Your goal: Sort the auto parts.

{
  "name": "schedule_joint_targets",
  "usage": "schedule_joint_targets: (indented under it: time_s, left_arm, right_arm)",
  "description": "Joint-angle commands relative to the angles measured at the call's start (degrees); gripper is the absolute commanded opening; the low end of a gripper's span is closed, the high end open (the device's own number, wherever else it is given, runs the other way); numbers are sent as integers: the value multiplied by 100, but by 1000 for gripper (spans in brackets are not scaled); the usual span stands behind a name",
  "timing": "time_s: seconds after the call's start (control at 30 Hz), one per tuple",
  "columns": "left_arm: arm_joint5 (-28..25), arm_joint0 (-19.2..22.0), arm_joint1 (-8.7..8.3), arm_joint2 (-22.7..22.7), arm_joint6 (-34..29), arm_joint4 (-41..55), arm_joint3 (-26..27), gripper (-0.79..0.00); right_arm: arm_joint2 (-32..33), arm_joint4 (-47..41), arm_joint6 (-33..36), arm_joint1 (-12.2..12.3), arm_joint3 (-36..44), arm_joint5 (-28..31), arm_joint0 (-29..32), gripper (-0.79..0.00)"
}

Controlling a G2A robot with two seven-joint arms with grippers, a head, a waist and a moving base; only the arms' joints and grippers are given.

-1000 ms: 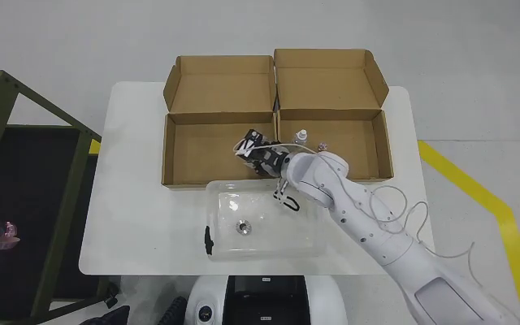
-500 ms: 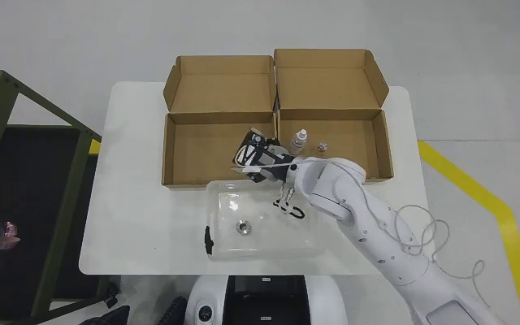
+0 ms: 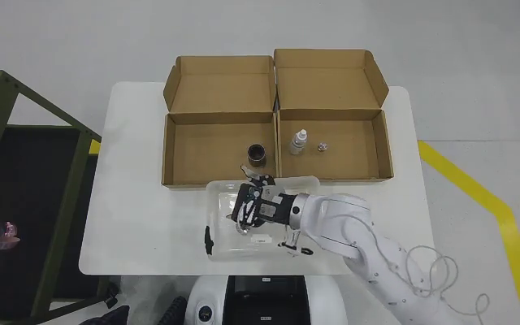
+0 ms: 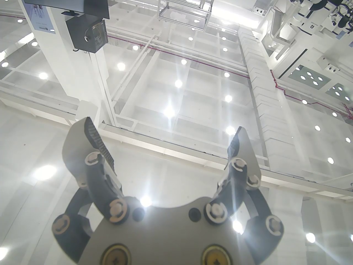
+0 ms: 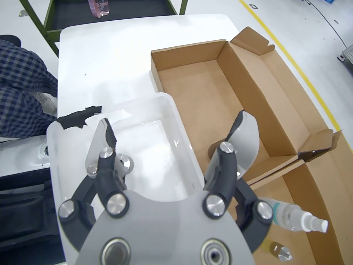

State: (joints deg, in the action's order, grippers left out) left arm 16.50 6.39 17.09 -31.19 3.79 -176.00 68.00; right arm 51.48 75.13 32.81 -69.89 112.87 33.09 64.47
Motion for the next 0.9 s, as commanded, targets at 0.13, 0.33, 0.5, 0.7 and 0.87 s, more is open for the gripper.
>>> schedule_joint_targets:
  time_s: [0.13, 0.33, 0.5, 0.7, 0.87]
  left_arm:
    - [0, 0, 0, 0, 0, 0, 0, 0]
    - [0, 0, 0, 0, 0, 0, 0, 0]
    - [0, 0, 0, 0, 0, 0, 0, 0]
    - [0, 0, 0, 0, 0, 0, 0, 0]
    - [0, 0, 0, 0, 0, 0, 0, 0]
  right_arm:
    - [-65, 551, -176, 70, 131, 196, 351, -89]
    - [-175, 914, -315, 99, 64, 339, 481, -86]
    - [-297, 1007, -314, 83, -118, 405, 420, -95]
    - [-496, 967, -169, 26, -426, 489, 197, -102]
    - [-646, 972, -56, -18, -644, 532, 54, -123]
